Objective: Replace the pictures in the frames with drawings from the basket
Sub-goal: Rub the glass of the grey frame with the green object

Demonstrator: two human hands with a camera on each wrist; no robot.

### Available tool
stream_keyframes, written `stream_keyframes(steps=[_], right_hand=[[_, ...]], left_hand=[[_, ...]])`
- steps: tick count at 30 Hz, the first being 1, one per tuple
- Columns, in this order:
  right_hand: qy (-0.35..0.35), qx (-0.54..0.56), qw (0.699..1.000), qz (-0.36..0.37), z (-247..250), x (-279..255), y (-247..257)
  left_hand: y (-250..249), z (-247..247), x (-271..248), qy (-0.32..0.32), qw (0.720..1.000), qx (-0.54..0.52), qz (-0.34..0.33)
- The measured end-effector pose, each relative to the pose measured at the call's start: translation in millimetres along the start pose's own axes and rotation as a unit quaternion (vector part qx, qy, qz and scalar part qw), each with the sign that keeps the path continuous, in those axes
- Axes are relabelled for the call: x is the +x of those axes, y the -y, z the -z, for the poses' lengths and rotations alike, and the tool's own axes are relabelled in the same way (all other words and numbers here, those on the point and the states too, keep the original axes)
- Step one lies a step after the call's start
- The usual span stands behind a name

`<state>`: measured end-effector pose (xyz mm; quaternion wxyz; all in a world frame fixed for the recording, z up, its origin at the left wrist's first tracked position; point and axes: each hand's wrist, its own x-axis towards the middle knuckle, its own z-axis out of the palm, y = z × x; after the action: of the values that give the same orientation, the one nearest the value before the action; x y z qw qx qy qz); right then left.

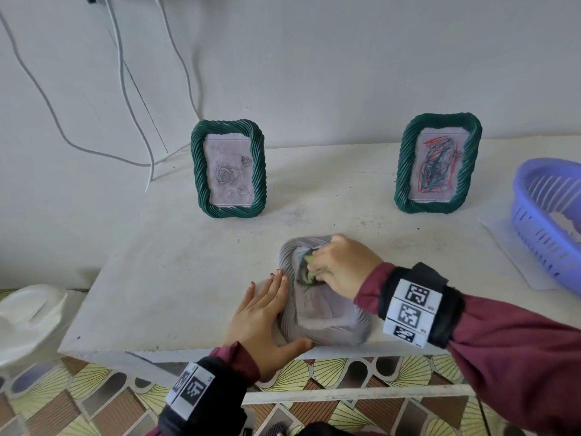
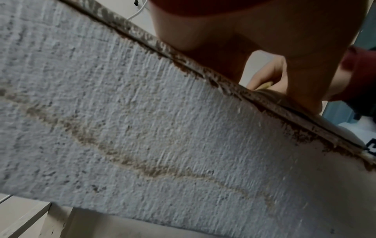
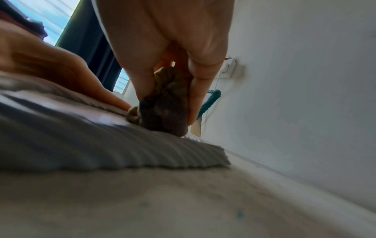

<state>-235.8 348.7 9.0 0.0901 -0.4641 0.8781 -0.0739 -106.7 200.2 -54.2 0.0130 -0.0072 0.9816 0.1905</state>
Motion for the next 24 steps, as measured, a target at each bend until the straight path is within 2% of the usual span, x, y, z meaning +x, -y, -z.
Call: stream_keyframes(steps=[3, 5, 8, 11, 14, 16, 18, 21, 24], right_hand=[[0.0, -0.015, 0.998, 0.064, -5.0, -12.6, 13.5], [0.018, -0.023, 0.996, 0.086, -11.9, -30.6, 21.8], [0.009, -0.028, 0.993, 0.114, -21.4, -51.3, 22.3], [0.062, 0.008, 0.995, 0.078, -9.4, -52.0, 14.7], [0.007, -0.024, 0.999, 0.043, -0.3, -29.5, -4.0], [-0.007, -0.039, 0.999, 0.009, -0.8, -11.1, -7.1], [-0.005, -0.069, 0.998, 0.008, -4.2, -0.4, -1.4], [0.023, -0.106, 0.991, 0.072, -7.2, -13.7, 22.5], [-0.009, -0.091, 0.988, 0.127, -11.9, -43.1, 33.1]], left_hand=[[0.1, -1.5, -0.1, -0.002, 1.0, 0.007, 0.003], [-0.3, -1.5, -0.2, -0.004, 1.0, 0.01, 0.005], [-0.6, -1.7, 0.0, -0.009, 1.0, 0.006, 0.009], [-0.7, -1.8, -0.4, -0.006, 1.0, -0.001, 0.005], [-0.3, -1.1, -0.2, -0.004, 1.0, -0.003, 0.001], [-0.7, -1.0, -0.4, -0.003, 1.0, 0.007, -0.002], [-1.1, -1.0, -0.2, -0.004, 1.0, 0.002, -0.001], [-0.5, -1.3, -0.5, -0.003, 1.0, -0.002, -0.001], [-0.2, -1.4, -0.8, -0.008, 1.0, 0.008, -0.002]])
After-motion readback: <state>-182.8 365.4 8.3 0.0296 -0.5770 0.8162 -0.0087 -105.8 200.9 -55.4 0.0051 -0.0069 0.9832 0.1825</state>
